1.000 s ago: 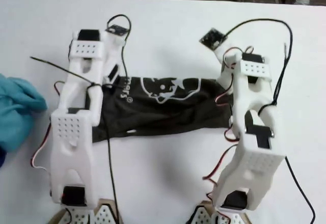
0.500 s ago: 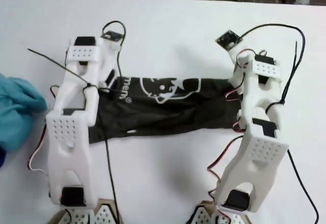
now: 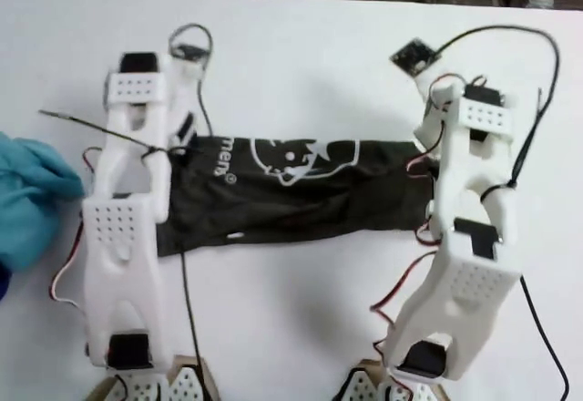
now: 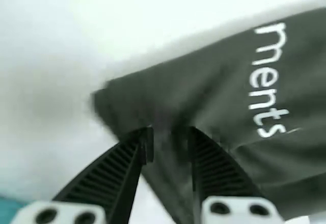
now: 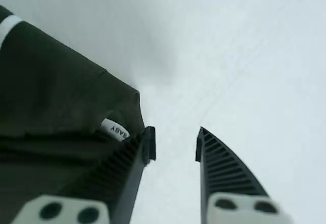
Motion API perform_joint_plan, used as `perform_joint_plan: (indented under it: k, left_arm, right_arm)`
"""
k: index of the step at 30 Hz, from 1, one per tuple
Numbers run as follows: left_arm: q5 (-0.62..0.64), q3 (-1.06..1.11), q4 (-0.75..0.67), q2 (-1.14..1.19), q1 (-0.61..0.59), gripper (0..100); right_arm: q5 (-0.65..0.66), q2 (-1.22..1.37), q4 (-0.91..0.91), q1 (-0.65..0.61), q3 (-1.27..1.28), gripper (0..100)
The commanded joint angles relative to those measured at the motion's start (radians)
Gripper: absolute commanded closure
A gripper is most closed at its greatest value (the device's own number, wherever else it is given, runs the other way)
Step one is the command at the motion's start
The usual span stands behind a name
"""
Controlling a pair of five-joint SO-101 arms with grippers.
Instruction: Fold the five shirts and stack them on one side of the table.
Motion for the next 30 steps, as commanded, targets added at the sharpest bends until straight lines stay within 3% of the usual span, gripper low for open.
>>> perform_joint_plan:
  k: [1,10,15,23,30]
  left_arm:
    - [0.052,-0.045,0.031,-0.052,-0.072,85]
    - [0.071,0.206,0.026,-0.095,-0.124,81]
    - [0.135,0.209,-0.002,-0.095,-0.127,81]
    - [0.153,0.196,0.025,-0.212,-0.126,81]
    - [0.150,0.479,0.014,-0.370,-0.100,81]
  right_arm:
    - [-0.008,-0.174,0.101,0.013,-0.041,85.4]
    - [-0.009,-0.407,0.387,0.007,-0.040,81.7]
    - [-0.009,-0.550,0.509,0.013,-0.038,81.7]
    - [-0.009,-0.727,0.536,0.024,-0.014,81.7]
    - [0.000,-0.837,0.527,0.016,0.120,81.7]
